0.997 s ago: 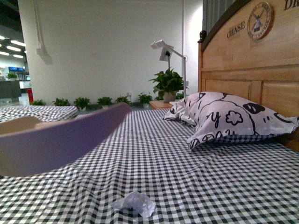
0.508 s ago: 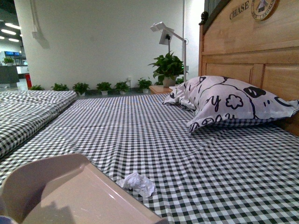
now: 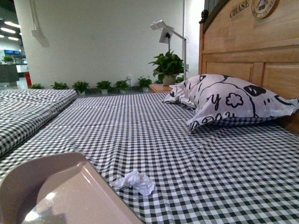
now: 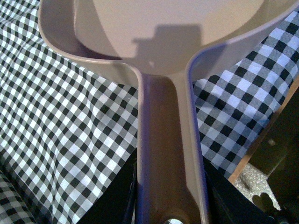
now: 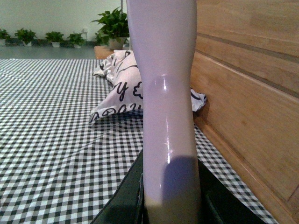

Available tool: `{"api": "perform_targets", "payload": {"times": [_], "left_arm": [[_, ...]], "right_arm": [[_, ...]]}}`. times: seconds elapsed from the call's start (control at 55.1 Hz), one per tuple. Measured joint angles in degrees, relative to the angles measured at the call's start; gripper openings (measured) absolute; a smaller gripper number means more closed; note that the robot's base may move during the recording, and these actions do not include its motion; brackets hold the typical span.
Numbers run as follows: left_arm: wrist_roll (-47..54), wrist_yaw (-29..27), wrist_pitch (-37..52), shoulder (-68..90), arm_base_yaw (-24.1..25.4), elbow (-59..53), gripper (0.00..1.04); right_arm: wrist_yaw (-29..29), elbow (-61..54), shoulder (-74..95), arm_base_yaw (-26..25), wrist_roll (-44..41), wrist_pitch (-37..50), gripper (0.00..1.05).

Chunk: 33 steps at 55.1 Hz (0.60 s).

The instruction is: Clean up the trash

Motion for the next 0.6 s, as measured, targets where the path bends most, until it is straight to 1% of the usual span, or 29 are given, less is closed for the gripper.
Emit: {"api": "perform_targets", "payload": {"times": [0.544,0.562,0.598], "left_arm": [[-1.09,1.09,0.63,1.36,0.83,-2.6,0.28],[-1.36,1.68,-0.22,1.84,1.55,-3.54,0.28],[-1.36,1.7,-0.22,1.88,1.55,-3.58,0.28]], "right_arm": [[0.0,0.0,0.0,0.0,0.0,0.0,0.2],[-2.34,26.1,26.45,3.41,2.23,-26.58,0.2],[-3.02,29.11,30.62,3.52,2.34,-27.71,0.2]]}}
